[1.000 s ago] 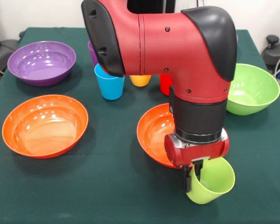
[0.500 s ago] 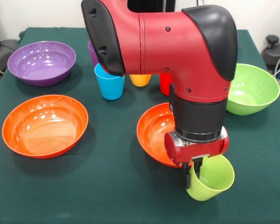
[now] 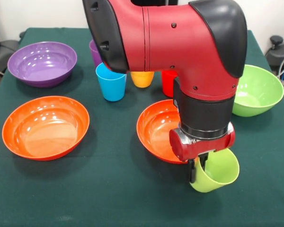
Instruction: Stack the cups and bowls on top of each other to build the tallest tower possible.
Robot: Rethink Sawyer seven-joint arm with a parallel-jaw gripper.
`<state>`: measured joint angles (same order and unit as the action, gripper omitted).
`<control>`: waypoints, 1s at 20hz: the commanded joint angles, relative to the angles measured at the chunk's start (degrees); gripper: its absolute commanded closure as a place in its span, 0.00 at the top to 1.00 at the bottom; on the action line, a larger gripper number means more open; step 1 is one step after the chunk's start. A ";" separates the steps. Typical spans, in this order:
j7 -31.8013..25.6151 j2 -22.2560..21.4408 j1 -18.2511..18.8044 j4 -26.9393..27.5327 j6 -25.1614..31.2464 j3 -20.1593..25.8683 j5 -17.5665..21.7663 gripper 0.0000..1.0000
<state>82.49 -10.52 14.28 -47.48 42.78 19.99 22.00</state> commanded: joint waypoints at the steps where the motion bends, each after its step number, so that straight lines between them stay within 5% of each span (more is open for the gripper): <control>1: -22.72 0.39 1.77 3.88 7.99 5.70 3.89 0.00; 17: -35.88 8.41 5.63 13.72 9.08 13.72 4.44 0.00; 20: -36.94 6.89 6.82 9.15 7.29 12.87 3.70 0.00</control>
<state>66.60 -5.15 20.20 -37.54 44.36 28.86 22.16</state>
